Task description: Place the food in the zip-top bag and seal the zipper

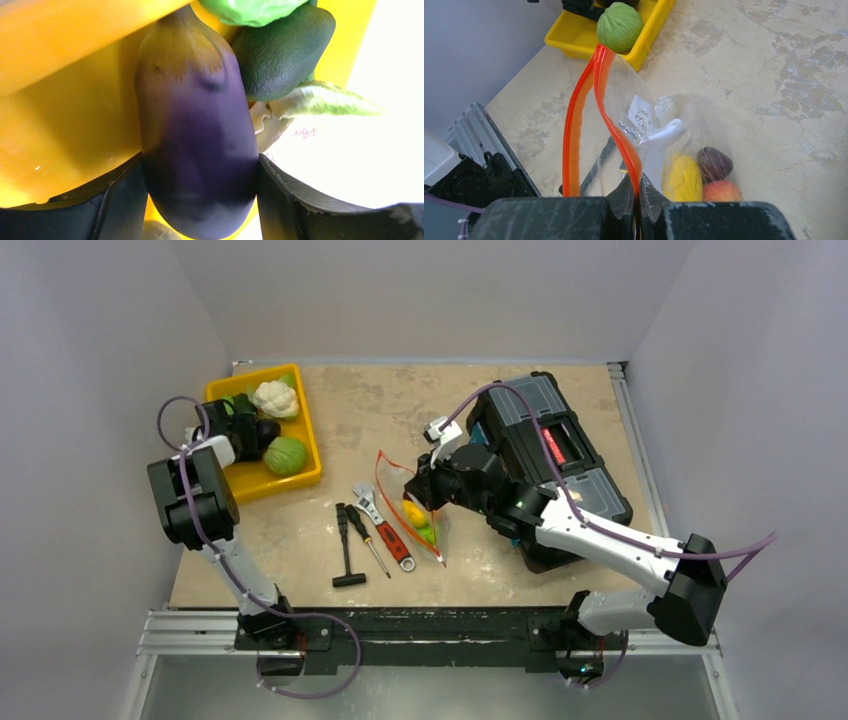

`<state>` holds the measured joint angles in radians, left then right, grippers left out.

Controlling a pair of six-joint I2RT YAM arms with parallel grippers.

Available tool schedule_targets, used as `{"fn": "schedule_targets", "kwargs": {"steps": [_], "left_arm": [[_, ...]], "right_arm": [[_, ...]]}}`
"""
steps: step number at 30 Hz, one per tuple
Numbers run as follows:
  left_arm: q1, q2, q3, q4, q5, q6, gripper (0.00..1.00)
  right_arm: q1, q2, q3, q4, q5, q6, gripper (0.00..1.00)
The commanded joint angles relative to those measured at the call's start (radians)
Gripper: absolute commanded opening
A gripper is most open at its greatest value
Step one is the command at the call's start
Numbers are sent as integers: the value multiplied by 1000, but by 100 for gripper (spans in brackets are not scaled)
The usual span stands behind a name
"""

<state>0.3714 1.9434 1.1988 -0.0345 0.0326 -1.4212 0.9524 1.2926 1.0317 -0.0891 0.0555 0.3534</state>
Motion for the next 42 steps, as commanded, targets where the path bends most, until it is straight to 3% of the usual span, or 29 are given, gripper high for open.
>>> {"fn": "schedule_targets", "kwargs": {"steps": [1, 10, 15, 20, 27, 31, 36, 42], "left_arm": [[18, -170, -49, 77, 0, 92, 34], [14, -546, -148, -126, 52, 344, 27], [-23, -769, -278, -162, 288, 455, 25], [-182, -960, -372, -216, 492, 529, 26], [-319, -1217, -457, -311, 743, 470, 27], [-400, -1361, -486, -299, 789, 366, 27], [-520, -1406, -456, -308, 783, 314, 28], [-727, -1290, -455, -190, 720, 294, 28]], "right_arm": [[-4, 4, 34, 29, -23, 24, 0], [-4, 45, 96, -49, 17, 108, 0], [-4, 89, 140, -90, 11, 158, 0], [-4, 109, 167, -107, -10, 198, 0], [-4, 111, 162, -123, 9, 240, 0], [-4, 110, 162, -127, 14, 254, 0], [-4, 104, 183, -134, 23, 257, 0], [-3, 77, 193, -118, -6, 268, 0]]}}
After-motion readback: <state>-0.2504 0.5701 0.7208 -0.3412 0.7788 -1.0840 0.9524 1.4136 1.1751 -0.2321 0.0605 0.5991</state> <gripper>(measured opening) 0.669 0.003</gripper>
